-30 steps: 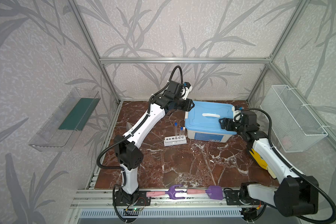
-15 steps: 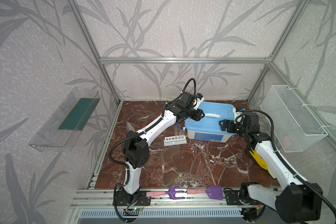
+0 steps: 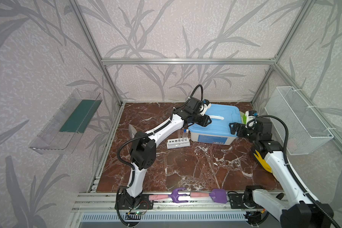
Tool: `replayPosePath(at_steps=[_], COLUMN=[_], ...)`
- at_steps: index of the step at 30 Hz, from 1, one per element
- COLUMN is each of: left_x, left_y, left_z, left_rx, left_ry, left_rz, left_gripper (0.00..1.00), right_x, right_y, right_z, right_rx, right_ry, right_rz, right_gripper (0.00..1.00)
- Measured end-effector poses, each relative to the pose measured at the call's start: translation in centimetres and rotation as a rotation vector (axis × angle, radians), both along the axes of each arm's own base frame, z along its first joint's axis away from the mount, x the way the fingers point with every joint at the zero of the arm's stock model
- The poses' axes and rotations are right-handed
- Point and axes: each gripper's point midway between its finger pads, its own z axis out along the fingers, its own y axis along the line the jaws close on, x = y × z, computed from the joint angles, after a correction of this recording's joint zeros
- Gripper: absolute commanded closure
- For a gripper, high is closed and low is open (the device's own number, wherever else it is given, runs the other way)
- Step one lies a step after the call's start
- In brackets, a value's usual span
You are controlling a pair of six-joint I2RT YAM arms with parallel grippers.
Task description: Organize the chemistry lab equipment
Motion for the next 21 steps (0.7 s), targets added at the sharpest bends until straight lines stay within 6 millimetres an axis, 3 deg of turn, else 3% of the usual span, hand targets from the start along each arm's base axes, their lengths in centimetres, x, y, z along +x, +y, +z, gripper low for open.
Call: replayPosePath(at_steps=[5,11,16,21], left_x=[0.0,0.4,0.4,0.4], left_y=[-0.4,-1.1,-1.2,-1.4], left_z=[-0.1,-0.2,-0.2,-0.3], left_rx=[-0.012,-0.017,-0.020,-0.027], left_ry=[-0.013,-0.014,-0.011,-0.007], left_rz=[-0.004,-0.011,-0.012,-0.018], left_gripper=[0.60,0.61,0.64,0.64], right_x=[0.3,1.1,2.1,3.1], right_y=[-3.0,-6.0,-6.9,-5.9], right_z=[-0.5,-2.0,-3.4,-4.2], right_rx=[0.060,0.182,0.261,0.350], right_ry=[-0.007,0.022,0.074,0.099], right_rz=[-0.090,-0.158,-0.137,-0.057], right_gripper=[0.10,0.01,0.01,0.01])
